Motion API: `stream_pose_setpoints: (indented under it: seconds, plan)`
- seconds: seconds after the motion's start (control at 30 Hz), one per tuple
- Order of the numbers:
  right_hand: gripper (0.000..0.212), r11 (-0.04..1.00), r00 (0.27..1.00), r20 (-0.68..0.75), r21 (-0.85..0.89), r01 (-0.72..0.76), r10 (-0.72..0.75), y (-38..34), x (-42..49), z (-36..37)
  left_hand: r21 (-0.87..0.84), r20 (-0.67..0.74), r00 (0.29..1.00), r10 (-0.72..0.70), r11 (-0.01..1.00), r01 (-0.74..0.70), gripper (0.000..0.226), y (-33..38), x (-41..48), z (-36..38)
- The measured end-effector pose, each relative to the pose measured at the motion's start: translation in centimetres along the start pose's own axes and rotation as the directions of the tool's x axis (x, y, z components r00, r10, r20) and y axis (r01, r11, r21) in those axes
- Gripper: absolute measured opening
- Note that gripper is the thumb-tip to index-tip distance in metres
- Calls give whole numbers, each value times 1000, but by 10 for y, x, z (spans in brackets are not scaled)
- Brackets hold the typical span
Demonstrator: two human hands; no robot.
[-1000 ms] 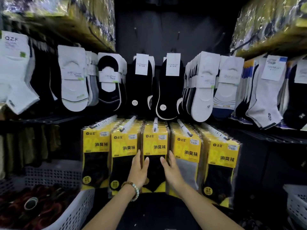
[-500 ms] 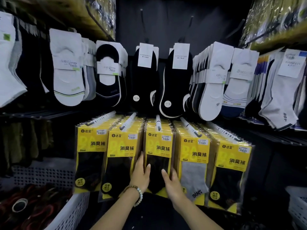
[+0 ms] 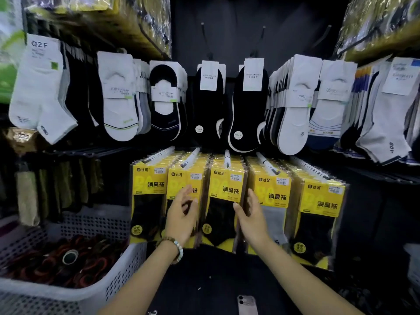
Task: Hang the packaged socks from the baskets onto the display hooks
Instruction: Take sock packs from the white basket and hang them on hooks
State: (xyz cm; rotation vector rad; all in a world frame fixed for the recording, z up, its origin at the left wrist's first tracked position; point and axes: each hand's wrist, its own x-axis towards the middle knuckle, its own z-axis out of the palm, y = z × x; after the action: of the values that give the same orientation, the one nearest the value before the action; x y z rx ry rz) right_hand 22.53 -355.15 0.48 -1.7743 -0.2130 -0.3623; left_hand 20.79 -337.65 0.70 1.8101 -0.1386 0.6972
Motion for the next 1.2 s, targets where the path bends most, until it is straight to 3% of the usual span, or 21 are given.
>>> stream_pose_setpoints:
  seconds: [0.1,0.17,0.33,0.53,0.73,0.93,1.07,1.2]
  plan:
    - [58,987,988,-32,-69,146,-149,-14,-6,3,74,-109,994,-15,997,23,48,-3,13,-21]
    - [54,980,984,19,-83,179,-178,-19,-8,12,118,-142,989,-44,991,61,53,-11,22,-31]
    - [57,999,972,233,24,-31,24,-23,2,49,168,-33,989,-142,975,145,59,-27,34,-37]
    - [59,989,953,277,45,-139,122,-22,18,81,205,44,989,-141,970,129,55,-37,46,-25]
    - [55,980,976,166,117,-164,143,1,14,104,141,-84,991,-104,983,115,56,-57,46,-27]
    - [55,979,971,133,36,-203,196,20,22,120,152,-24,998,-50,987,53,49,-73,45,-23]
    - [58,980,977,134,87,-179,167,44,12,121,140,-7,1000,-13,990,14,55,-89,38,-25]
    - [59,969,961,165,65,-238,224,67,-5,124,128,63,993,-103,987,94,55,-109,23,-21]
